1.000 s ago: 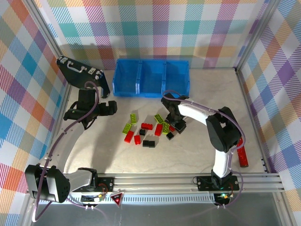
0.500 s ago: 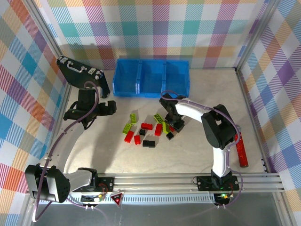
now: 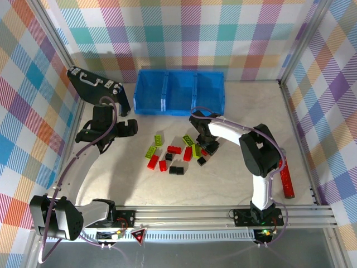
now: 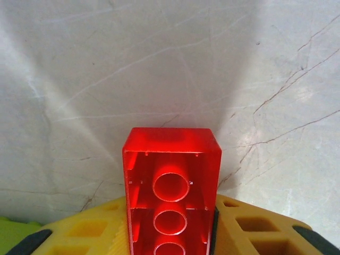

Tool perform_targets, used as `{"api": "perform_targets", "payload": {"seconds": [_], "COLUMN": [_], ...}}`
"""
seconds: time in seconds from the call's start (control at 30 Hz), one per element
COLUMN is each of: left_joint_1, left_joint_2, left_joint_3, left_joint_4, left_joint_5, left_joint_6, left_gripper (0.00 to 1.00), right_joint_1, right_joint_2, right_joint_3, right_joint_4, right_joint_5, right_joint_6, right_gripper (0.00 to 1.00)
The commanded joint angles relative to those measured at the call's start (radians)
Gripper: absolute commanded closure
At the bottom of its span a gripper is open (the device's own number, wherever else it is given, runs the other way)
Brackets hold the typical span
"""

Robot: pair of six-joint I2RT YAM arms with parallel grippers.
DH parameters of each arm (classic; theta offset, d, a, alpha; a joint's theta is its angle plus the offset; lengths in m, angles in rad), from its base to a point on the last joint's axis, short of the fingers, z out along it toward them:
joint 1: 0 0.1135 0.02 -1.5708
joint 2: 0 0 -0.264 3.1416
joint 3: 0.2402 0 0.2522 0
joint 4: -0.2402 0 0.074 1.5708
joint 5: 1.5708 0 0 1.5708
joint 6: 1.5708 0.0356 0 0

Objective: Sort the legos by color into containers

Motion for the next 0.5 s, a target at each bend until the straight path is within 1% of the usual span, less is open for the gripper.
{"api": "perform_targets", "payload": {"seconds": [0.0, 0.07, 0.17, 0.23, 0.27, 0.33, 0.4, 0.47], "left_joint_1": [0.006, 0.007, 0.007, 0.008, 0.007, 0.007, 0.008, 0.008], "left_joint_2": [-0.016, -0.015, -0.017, -0.020, -0.022, -0.025, -0.023, -0.024], "left_joint_3": [-0.007, -0.005, -0.005, -0.007, -0.008, -0.010, -0.010, -0.009], "left_joint_4": [0.016, 0.014, 0.007, 0.002, 0.002, 0.007, 0.008, 0.007], "left_joint_5": [-0.005, -0.002, -0.018, -0.035, -0.039, -0.039, -0.033, -0.033], "left_joint_6": [0.013, 0.014, 0.021, 0.025, 0.027, 0.027, 0.027, 0.031], "left_gripper": [0.00, 0.00, 0.00, 0.00, 0.00, 0.00, 0.00, 0.00], "right_joint_1": [0.003, 0.003, 0.003, 0.003, 0.003, 0.003, 0.001, -0.002], "right_joint_2": [-0.068, -0.095, -0.125, -0.154, -0.175, -0.211, -0.222, -0.203], "right_joint_3": [-0.009, -0.020, -0.025, -0.038, -0.050, -0.067, -0.046, 0.011], "right_joint_4": [-0.024, 0.030, 0.044, 0.078, 0.105, 0.137, 0.117, 0.072], "right_joint_5": [0.035, 0.032, 0.033, 0.009, -0.008, -0.026, -0.006, 0.026], "right_joint_6": [-0.059, -0.177, -0.314, -0.453, -0.531, -0.656, -0.744, -0.843], "right_gripper": [0.61, 0.61, 0.61, 0.60, 0.62, 0.62, 0.62, 0.61]}}
